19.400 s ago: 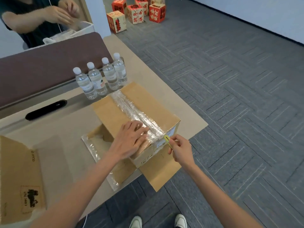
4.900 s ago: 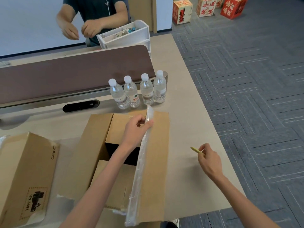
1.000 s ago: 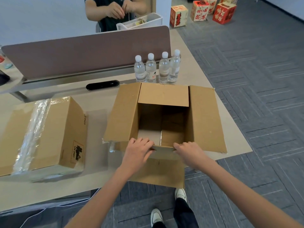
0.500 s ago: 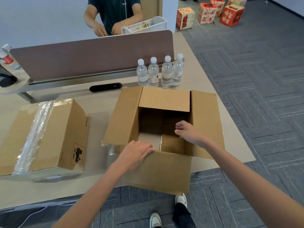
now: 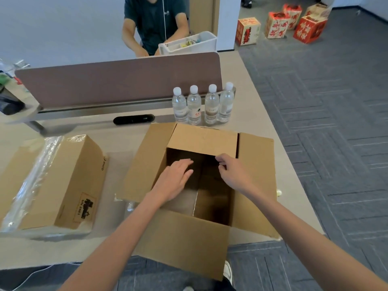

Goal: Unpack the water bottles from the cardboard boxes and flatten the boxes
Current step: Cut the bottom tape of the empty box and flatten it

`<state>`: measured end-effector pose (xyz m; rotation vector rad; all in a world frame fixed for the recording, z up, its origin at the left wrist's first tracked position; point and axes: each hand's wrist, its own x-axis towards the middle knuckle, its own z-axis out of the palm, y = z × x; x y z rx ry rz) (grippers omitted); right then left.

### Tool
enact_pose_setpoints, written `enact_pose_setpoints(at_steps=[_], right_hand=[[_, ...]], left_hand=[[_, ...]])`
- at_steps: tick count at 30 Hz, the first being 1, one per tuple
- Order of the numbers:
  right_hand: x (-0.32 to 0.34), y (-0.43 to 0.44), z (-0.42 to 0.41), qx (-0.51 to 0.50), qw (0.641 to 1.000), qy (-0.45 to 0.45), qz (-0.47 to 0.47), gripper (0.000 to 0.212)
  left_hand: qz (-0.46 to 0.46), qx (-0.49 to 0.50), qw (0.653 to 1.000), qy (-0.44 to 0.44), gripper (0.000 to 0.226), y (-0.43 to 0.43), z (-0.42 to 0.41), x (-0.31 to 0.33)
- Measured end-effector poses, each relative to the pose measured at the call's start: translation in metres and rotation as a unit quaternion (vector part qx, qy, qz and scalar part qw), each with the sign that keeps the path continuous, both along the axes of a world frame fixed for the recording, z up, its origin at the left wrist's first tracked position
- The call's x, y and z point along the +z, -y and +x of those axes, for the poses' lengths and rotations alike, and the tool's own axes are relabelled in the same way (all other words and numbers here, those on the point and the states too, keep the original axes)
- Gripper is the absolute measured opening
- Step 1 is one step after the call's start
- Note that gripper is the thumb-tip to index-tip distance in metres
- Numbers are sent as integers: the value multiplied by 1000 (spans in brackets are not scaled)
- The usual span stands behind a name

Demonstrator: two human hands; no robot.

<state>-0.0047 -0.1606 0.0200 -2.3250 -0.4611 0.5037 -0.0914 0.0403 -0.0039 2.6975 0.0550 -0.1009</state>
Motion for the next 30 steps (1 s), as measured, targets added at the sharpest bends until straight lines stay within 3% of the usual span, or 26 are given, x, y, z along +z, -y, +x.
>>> enact_pose_setpoints(at_steps=[9, 18, 22, 30], right_hand=[[27, 10, 29, 20, 980, 192, 41, 34], [22, 2, 82, -39, 955, 289, 50, 49], [6, 4, 108, -71, 968, 241, -23, 58], [-17, 8, 122, -70, 992, 103, -31, 62]], left_hand=[[82, 48, 991, 97, 47, 7, 43, 17], [139, -20, 981, 134, 48, -17, 100, 30], [103, 12, 989, 102, 53, -35, 133, 27], [59, 74, 995, -20, 75, -52, 167, 6]])
